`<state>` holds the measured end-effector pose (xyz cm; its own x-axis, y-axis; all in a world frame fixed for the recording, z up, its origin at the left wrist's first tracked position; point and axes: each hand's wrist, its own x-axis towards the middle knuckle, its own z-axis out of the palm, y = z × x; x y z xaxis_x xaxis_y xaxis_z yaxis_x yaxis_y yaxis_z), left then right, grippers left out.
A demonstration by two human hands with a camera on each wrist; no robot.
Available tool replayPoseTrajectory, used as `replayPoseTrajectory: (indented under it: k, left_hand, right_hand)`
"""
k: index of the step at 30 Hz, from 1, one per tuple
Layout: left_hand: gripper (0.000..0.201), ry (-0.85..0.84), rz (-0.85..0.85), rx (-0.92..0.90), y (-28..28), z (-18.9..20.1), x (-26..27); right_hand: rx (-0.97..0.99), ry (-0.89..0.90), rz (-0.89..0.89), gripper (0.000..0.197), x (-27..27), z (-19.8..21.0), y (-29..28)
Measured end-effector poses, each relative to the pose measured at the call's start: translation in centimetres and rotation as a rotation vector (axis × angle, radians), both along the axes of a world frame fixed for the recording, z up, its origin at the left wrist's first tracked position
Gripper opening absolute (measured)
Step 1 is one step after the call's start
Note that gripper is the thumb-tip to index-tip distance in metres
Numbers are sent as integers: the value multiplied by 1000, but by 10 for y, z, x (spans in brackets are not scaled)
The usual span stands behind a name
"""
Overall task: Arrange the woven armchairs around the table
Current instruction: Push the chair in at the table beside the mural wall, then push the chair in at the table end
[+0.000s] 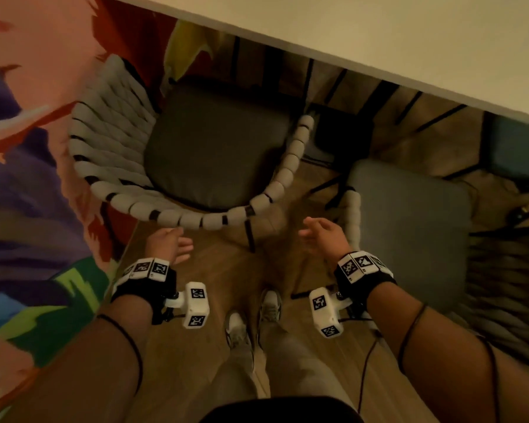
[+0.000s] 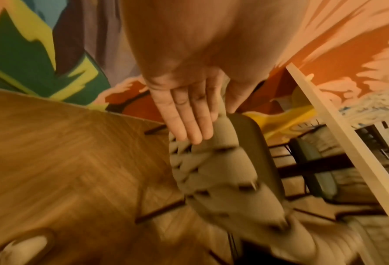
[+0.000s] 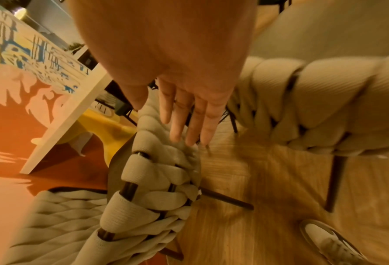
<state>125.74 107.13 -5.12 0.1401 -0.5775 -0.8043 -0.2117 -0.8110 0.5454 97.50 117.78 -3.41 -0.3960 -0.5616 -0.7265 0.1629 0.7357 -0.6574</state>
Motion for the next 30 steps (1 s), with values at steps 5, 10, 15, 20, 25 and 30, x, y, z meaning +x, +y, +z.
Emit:
replayPoseTrajectory:
  k: [5,10,15,20,25,30]
  left_hand:
    - [9,81,-220,23,60,10,-83]
    - [13,74,-476,28,125,21,-158]
    - [13,-45,-459,0,193,5,-226]
    - [33,-111,-329,72,267,-13,-288]
    - [49,-226,-237,173,295,-37,-317]
    - [78,-331,-212,172,296,-83,-312]
  right_hand:
    - [-18,-69,-73,14,-39,20,79]
    - [-20,-38,-109,15,-94,17,165]
    - [-49,218,-90,20,-183,-8,263]
    - [120,536,-276,30,-286,-15,382]
    - [395,499,-521,65,-347,-36,450]
    - [271,42,-671,69,-367,-90,461]
